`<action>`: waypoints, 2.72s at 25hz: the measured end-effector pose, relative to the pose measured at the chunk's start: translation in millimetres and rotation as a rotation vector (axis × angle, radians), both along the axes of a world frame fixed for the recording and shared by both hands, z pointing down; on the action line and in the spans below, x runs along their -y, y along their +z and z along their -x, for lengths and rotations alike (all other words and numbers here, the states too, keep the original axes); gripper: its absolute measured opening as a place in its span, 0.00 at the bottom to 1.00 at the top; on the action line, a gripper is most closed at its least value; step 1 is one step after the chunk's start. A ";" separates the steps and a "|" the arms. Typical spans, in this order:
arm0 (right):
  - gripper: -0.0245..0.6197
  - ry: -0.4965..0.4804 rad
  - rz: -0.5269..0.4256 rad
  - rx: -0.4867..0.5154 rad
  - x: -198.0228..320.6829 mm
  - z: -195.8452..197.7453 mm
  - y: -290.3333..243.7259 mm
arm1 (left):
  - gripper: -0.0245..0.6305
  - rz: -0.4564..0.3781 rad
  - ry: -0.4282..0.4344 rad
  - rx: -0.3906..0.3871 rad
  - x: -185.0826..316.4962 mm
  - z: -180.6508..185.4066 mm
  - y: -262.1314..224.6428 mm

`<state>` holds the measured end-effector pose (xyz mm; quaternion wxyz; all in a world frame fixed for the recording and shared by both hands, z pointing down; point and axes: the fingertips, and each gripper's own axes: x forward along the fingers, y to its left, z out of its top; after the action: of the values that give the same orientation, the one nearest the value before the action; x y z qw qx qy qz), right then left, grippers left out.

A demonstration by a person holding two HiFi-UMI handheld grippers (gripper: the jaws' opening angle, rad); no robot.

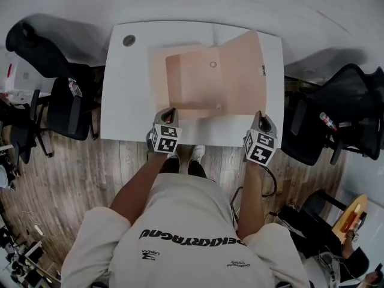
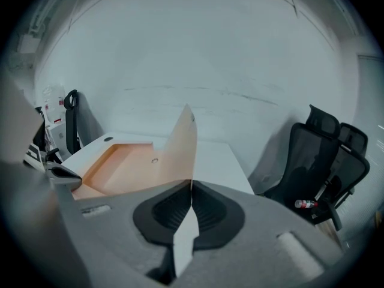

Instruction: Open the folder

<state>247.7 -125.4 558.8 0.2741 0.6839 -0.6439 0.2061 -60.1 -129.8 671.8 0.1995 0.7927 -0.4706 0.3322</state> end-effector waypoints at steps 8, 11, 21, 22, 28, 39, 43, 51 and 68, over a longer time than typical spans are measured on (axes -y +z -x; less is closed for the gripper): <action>0.05 0.024 0.038 0.008 -3.4 -11.4 10.8 | 0.03 0.004 0.003 0.016 -3.3 4.9 0.7; 0.05 0.037 0.050 0.015 -7.3 -15.7 15.5 | 0.03 0.000 0.005 0.023 -5.1 6.3 1.6; 0.06 0.106 0.107 0.100 -23.2 -30.4 37.2 | 0.03 -0.017 0.008 0.030 -8.7 17.3 1.4; 0.06 0.121 0.109 0.126 -25.5 -31.6 39.6 | 0.03 -0.019 0.006 0.030 -9.0 19.1 1.4; 0.07 0.208 0.113 0.304 -36.6 -40.3 58.9 | 0.03 -0.023 0.011 0.034 -9.5 28.4 2.1; 0.09 0.327 0.100 0.401 -47.0 -53.6 76.0 | 0.03 -0.026 0.015 0.042 -11.3 30.1 2.1; 0.10 0.347 0.105 0.409 -46.0 -57.3 82.3 | 0.03 -0.029 0.017 0.046 -10.5 30.0 2.4; 0.12 0.382 0.120 0.417 -48.6 -65.8 94.3 | 0.03 -0.032 0.022 0.047 -11.9 28.5 2.9; 0.24 0.320 0.197 0.085 -46.7 -67.6 94.3 | 0.03 -0.038 0.027 0.060 -10.6 30.3 3.7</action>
<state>315.3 -78.7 653.1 0.2759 0.7380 -0.5148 0.3379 -90.4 -119.2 675.4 0.1658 0.7924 -0.4717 0.3494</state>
